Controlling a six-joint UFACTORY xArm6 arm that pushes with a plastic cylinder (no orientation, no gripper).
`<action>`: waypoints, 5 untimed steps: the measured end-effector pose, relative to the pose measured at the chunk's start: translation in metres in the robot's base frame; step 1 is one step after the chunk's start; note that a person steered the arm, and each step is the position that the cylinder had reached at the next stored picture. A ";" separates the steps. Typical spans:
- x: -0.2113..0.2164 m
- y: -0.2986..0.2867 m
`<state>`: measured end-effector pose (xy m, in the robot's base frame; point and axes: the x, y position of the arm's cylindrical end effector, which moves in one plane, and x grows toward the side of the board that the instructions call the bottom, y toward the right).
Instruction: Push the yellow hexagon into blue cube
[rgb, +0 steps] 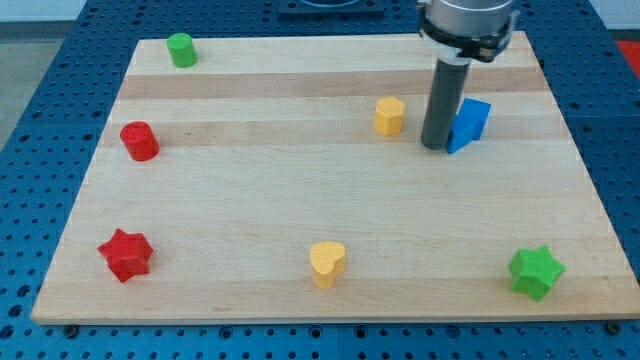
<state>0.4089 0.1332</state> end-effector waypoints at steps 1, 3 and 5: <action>0.001 0.024; 0.020 0.045; 0.029 -0.106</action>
<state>0.4383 0.0273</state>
